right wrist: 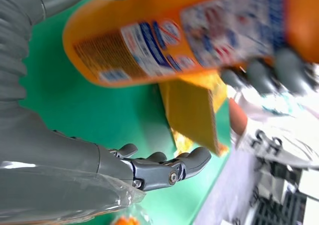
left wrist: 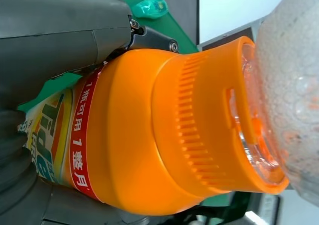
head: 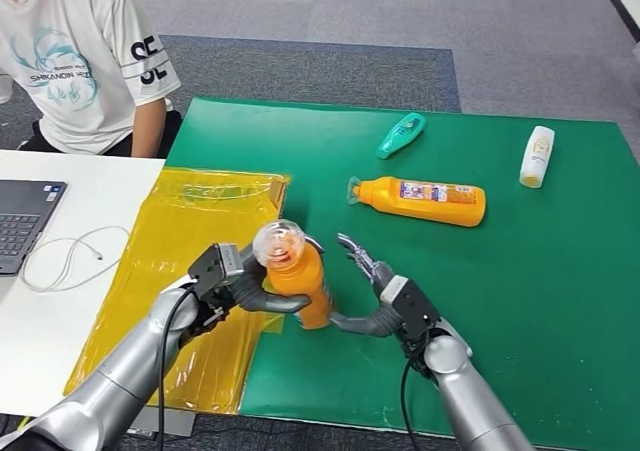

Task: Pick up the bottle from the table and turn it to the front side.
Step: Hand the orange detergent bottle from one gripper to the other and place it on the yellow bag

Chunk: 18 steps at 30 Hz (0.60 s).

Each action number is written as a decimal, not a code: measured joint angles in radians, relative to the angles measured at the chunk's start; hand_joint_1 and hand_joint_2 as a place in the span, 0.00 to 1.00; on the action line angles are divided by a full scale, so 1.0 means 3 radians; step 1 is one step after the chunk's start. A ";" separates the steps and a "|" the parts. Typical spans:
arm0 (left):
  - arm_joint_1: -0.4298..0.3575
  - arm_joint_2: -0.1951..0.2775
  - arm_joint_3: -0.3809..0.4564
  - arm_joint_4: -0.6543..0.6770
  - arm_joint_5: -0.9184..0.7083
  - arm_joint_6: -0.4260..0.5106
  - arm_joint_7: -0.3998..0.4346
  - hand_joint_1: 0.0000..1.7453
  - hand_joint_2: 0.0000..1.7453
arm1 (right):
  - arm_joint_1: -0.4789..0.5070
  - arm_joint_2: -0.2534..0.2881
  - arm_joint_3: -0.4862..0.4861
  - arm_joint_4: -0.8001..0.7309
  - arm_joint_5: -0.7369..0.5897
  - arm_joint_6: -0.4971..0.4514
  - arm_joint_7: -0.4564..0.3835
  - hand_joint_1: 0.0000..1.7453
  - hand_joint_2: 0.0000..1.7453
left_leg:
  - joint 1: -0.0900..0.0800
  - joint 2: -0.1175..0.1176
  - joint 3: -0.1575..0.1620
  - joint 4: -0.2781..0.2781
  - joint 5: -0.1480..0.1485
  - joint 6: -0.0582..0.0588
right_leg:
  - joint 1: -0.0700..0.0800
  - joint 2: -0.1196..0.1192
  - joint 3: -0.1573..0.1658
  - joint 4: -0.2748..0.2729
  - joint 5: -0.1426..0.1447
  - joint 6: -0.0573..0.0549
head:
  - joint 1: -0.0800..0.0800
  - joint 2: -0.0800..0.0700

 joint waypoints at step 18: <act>-0.0824 0.0505 -0.0695 0.0285 0.0214 -0.0239 0.0429 1.00 1.00 | -0.0076 0.0011 -0.0365 -0.0234 -0.0222 0.0104 -0.0015 0.00 1.00 | 0.0001 0.0000 0.0000 0.0000 0.0005 -0.0004 | 0.0001 0.0000 -0.0001 0.0003 0.0003 -0.0003 | 0.0000 0.0000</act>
